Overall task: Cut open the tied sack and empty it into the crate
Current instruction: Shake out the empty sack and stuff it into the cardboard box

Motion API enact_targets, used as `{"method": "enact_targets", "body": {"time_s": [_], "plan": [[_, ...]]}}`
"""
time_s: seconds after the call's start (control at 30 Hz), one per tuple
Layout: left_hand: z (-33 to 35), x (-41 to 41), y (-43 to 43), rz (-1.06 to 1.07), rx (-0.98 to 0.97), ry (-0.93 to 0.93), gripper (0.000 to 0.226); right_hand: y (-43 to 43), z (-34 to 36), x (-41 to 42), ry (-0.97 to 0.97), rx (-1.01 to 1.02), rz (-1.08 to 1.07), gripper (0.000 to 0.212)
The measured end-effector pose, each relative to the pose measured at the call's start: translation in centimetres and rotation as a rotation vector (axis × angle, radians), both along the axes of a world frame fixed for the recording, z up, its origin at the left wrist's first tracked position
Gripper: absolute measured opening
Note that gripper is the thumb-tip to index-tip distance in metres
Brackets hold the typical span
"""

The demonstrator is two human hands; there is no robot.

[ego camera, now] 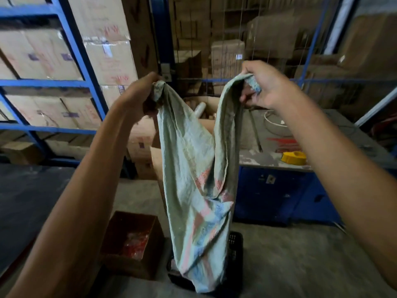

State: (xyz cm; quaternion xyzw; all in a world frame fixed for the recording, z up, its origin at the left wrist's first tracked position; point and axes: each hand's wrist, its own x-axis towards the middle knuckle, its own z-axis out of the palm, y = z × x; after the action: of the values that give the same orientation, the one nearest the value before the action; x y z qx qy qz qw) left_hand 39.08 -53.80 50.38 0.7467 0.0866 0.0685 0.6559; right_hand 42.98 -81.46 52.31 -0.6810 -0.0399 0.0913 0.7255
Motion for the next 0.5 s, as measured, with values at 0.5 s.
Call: {"method": "enact_targets", "body": {"time_s": [0.5], "plan": [[6.1,2.6,-1.0,-0.281,0.641,-0.303,0.023,-0.6,5.4,3.1,-0.506,-0.884,-0.05,0.038]]}}
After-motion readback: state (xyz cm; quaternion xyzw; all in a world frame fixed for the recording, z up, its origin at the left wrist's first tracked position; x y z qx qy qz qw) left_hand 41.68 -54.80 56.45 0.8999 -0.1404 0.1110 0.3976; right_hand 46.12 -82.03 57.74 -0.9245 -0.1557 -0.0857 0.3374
